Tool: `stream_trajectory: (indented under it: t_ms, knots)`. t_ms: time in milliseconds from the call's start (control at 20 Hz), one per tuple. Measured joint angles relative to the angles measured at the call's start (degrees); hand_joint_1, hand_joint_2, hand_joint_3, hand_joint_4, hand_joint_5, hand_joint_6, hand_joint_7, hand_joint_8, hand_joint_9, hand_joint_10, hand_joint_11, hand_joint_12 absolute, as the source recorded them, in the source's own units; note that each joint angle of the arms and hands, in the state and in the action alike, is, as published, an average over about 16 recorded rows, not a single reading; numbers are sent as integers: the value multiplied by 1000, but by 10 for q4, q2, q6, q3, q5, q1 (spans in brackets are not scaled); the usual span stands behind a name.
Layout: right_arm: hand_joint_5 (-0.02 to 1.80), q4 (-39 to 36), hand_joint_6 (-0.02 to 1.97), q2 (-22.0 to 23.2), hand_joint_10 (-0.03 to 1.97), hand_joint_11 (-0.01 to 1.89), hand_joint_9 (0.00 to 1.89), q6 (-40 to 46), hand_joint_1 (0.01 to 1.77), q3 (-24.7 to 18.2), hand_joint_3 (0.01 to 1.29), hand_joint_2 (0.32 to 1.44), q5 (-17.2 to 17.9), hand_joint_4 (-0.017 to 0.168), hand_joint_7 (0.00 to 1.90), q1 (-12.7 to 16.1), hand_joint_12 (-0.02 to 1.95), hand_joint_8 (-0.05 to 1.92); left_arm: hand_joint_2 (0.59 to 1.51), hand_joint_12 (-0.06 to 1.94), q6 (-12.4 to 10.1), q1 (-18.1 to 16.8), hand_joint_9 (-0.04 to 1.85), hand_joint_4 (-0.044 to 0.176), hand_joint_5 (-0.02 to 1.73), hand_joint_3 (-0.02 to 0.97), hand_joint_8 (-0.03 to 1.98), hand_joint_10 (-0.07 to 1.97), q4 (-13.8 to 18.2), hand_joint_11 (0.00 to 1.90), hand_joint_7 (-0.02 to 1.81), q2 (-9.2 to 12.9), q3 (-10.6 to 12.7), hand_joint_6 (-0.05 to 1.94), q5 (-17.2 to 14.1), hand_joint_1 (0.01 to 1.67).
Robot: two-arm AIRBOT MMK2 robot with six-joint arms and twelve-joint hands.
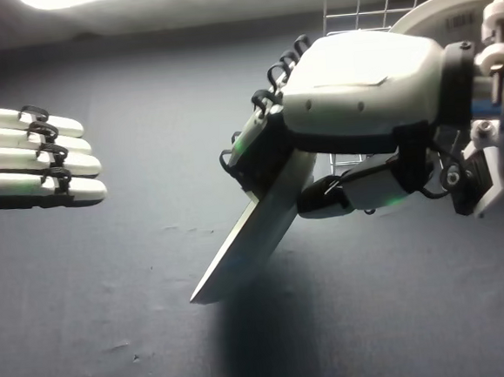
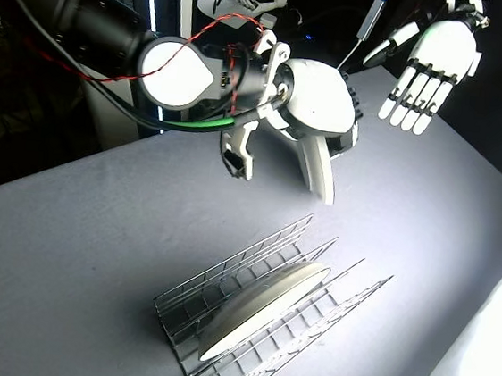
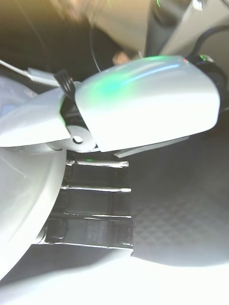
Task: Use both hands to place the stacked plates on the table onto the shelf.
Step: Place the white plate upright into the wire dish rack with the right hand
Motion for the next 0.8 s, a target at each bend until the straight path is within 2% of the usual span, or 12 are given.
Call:
stream_trajectory:
  t_ms: [200, 350, 800]
  knots:
    - [823, 73, 1183, 26, 1244, 774, 868, 0, 1345, -19, 13, 1070, -11, -5, 876, 17, 1212, 1018, 1111, 13, -13, -8, 22, 2, 21, 13, 6, 8, 3, 14, 19, 2, 5, 20, -14, 14]
    - [822, 125, 1176, 42, 1238, 781, 871, 1, 1347, -31, 13, 1071, -21, -7, 882, 32, 1204, 1015, 1111, 13, -26, -22, 22, 2, 22, 13, 6, 8, 17, 15, 19, -1, 12, 20, -22, 15]
    - [817, 288, 1172, 80, 1223, 788, 872, 6, 1349, -56, 13, 1078, -54, -8, 889, 72, 1183, 1008, 1109, 13, -71, -93, 22, 1, 21, 13, 7, 9, 73, 15, 18, -11, 36, 19, -37, 15]
